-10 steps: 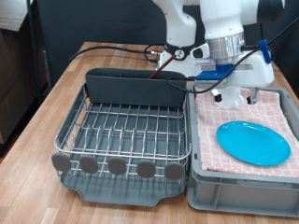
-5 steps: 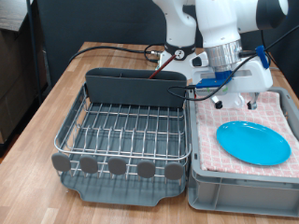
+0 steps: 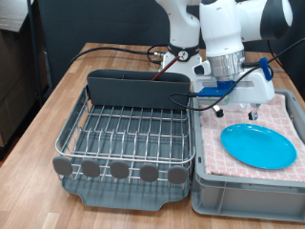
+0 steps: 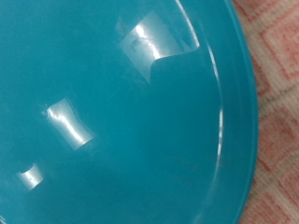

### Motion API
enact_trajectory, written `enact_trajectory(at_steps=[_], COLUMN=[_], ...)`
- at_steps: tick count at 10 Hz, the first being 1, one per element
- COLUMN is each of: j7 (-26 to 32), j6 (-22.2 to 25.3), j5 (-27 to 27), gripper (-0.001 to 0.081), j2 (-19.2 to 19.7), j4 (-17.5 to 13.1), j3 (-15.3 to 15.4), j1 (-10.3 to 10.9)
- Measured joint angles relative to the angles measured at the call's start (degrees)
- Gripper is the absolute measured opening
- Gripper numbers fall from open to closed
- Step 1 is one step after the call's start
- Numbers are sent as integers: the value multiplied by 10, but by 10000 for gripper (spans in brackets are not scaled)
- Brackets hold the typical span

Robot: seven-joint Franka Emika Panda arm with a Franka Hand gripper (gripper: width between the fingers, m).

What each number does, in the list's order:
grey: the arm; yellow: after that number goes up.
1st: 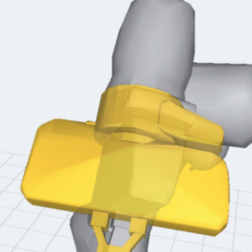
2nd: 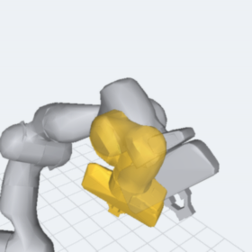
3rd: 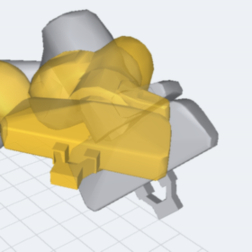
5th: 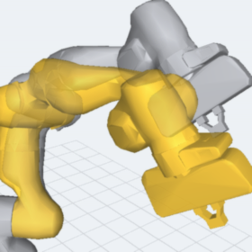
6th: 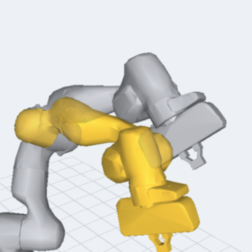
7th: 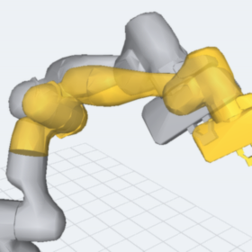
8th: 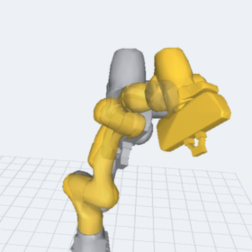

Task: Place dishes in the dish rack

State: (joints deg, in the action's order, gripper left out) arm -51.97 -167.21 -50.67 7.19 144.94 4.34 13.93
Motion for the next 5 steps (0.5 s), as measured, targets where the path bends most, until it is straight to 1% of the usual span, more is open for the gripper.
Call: enact_trajectory(at_steps=[5], j7=[26], j6=[-4], j5=[-23], gripper=[803], j2=[31], j4=[-23], j3=[2], j1=[0])
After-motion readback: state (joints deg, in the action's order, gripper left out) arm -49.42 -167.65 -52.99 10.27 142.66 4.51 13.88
